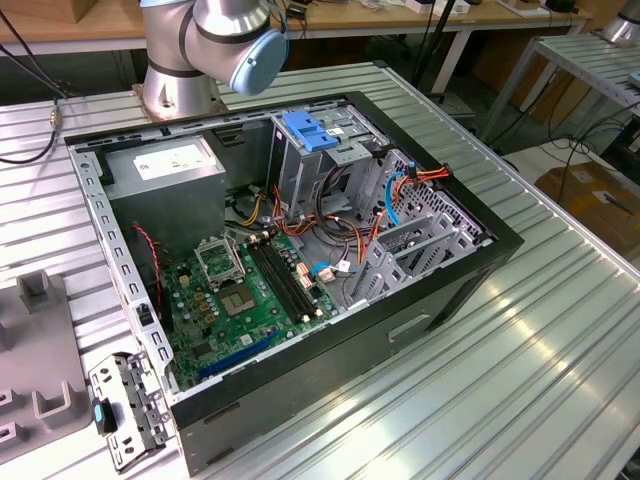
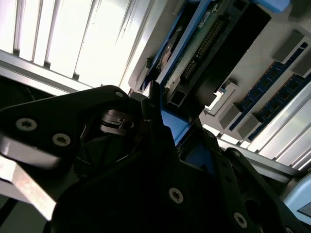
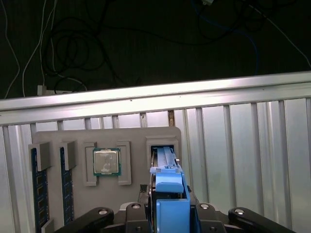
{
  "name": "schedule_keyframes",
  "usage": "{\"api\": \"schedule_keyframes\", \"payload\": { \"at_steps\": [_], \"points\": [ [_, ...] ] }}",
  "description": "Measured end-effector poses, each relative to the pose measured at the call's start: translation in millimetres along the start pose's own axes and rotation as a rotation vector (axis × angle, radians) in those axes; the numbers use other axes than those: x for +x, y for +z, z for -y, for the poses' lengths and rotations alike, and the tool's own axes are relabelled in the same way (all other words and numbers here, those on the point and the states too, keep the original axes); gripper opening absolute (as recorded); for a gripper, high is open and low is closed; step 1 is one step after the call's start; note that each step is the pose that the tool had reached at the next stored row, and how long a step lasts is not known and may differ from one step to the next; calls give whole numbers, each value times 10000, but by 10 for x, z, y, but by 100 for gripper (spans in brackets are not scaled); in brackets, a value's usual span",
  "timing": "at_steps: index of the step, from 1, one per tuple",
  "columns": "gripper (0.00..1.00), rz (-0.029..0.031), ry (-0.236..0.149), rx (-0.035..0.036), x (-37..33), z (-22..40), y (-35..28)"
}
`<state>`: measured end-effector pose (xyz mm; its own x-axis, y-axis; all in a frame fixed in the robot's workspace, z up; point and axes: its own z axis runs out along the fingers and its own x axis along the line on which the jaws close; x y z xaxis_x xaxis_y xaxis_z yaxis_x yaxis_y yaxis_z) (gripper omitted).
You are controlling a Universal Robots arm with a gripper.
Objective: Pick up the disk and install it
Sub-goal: 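Pick up the disk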
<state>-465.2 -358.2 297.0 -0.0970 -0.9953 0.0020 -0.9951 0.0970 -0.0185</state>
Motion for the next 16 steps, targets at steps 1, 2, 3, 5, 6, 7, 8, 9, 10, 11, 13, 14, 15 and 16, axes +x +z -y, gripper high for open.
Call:
{"api": "schedule_keyframes", "payload": {
  "at_steps": [1,2,3,5,6,7,8,9,10,11,13,14,15,16],
  "points": [
    [37,0,0,0,0,0,-8],
    [37,1,0,1,0,1,-38],
    [37,1,0,1,1,1,-62],
    [37,1,0,3,0,1,-79],
    [37,1,0,3,0,1,-79],
    [37,0,-1,2,1,1,-79],
    [37,0,-1,2,1,1,-78],
    [37,-1,-1,1,1,1,-77],
    [37,0,-1,2,0,1,-74],
    [37,0,-8,2,1,1,-73],
    [37,1,-98,2,1,1,-71],
    [37,2,-104,2,0,1,-69],
    [37,3,-105,5,0,1,-63],
    [37,3,-110,6,0,1,-59]
  ]
}}
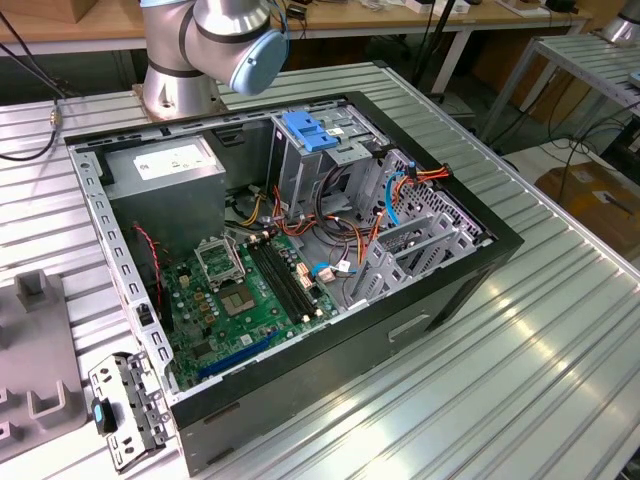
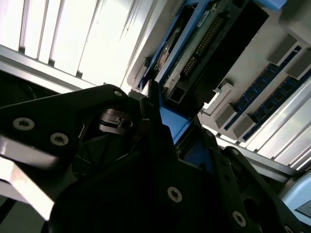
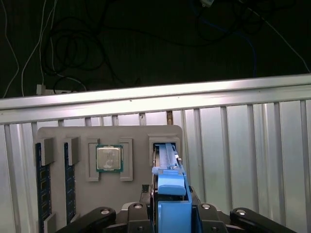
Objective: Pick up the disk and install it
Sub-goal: 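Pick up the disk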
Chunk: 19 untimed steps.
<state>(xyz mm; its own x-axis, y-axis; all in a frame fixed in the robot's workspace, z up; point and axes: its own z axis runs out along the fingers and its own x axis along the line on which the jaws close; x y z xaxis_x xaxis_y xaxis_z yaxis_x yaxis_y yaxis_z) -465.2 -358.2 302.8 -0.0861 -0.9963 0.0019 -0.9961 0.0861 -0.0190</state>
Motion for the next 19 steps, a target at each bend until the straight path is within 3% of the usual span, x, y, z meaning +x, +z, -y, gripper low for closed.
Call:
{"api": "schedule_keyframes", "payload": {
  "at_steps": [12,14,15,19],
  "points": [
    [37,0,-19,3,0,-1,46],
    [51,1,-19,3,0,-1,49],
    [36,0,-18,2,0,-1,52],
    [36,0,-18,3,0,0,55]
  ]
}}
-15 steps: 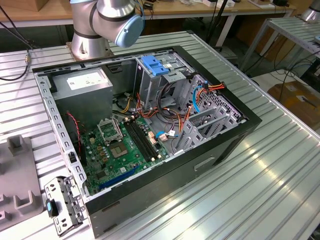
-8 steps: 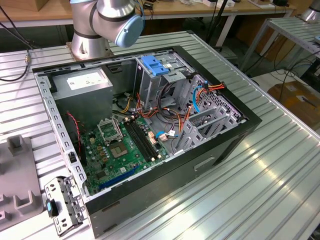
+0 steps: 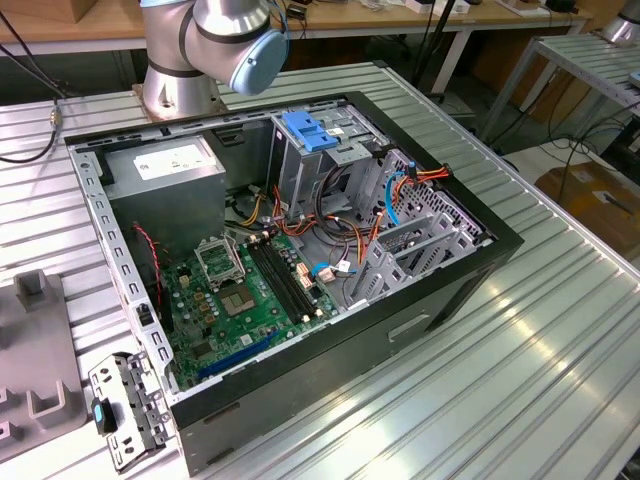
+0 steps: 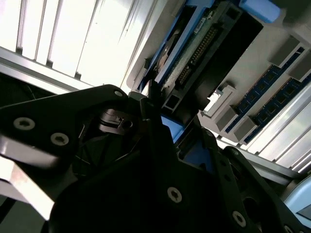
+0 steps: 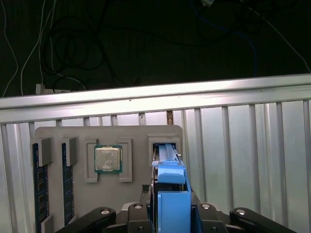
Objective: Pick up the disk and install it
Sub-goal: 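Pick up the disk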
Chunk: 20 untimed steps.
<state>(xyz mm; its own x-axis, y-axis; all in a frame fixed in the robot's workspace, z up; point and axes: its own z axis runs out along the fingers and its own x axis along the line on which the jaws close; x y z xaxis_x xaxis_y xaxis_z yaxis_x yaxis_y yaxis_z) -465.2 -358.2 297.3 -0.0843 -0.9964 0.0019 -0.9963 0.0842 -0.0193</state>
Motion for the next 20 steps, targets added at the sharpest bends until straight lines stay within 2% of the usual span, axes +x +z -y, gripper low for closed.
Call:
{"api": "schedule_keyframes", "payload": {
  "at_steps": [8,15,20],
  "points": [
    [36,0,0,1,0,0,-14],
    [36,-7,-1,1,0,2,-109],
    [36,-18,-1,2,1,4,-205]
  ]
}}
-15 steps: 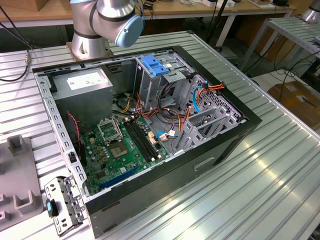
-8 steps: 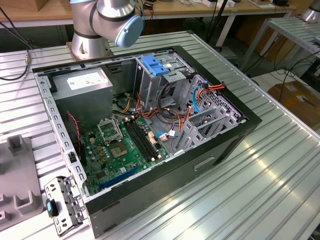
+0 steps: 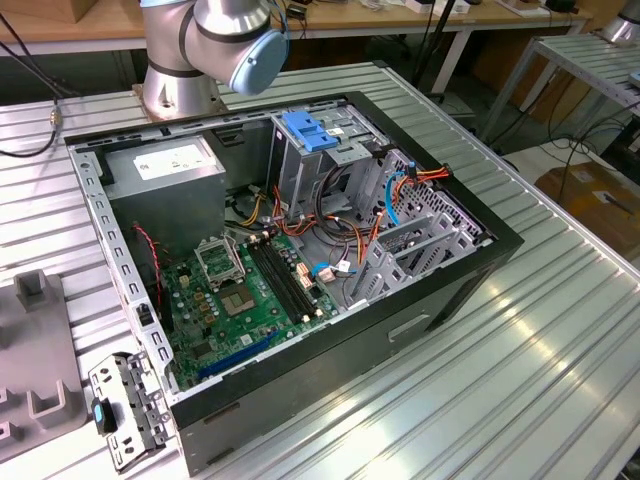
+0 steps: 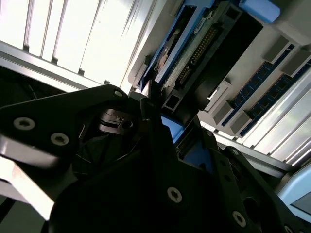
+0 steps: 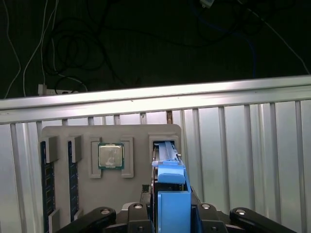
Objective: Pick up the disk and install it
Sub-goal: 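Pick up the disk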
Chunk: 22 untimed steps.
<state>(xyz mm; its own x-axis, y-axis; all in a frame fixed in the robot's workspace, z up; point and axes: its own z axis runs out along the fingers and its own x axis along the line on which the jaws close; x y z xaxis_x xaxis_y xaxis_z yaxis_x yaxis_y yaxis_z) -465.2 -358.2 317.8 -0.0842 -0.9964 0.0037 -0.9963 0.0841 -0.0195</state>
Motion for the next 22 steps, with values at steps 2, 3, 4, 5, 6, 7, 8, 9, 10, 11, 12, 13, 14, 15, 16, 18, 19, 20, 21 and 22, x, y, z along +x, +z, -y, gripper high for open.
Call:
{"api": "schedule_keyframes", "payload": {
  "at_steps": [2,3,4,5,6,7,8,9,10,11,12,13,14,15,16,18,19,20,21,22],
  "points": [
    [36,-7,0,-1,0,1,-51],
    [36,-9,0,0,0,1,-74],
    [36,-10,0,0,0,2,-98],
    [36,-13,0,1,0,2,-123],
    [36,-19,0,0,1,3,-155],
    [36,-22,0,0,1,3,-177],
    [36,-26,0,2,1,4,-201],
    [36,-30,0,3,1,4,-224],
    [36,-34,0,3,1,5,-246],
    [36,-38,-1,2,1,5,-267],
    [36,-41,0,2,1,5,-289],
    [36,-44,-1,3,1,6,-308],
    [36,-48,0,3,1,6,-326],
    [36,-52,-1,4,1,7,-346],
    [36,-61,-1,5,1,7,-381],
    [36,-76,-1,5,2,8,-436],
    [36,-78,-1,6,2,8,-444],
    [36,-78,-1,8,2,8,-444],
    [36,-78,-1,8,2,9,-444],
    [36,-79,-1,8,1,9,-444]
  ]
}}
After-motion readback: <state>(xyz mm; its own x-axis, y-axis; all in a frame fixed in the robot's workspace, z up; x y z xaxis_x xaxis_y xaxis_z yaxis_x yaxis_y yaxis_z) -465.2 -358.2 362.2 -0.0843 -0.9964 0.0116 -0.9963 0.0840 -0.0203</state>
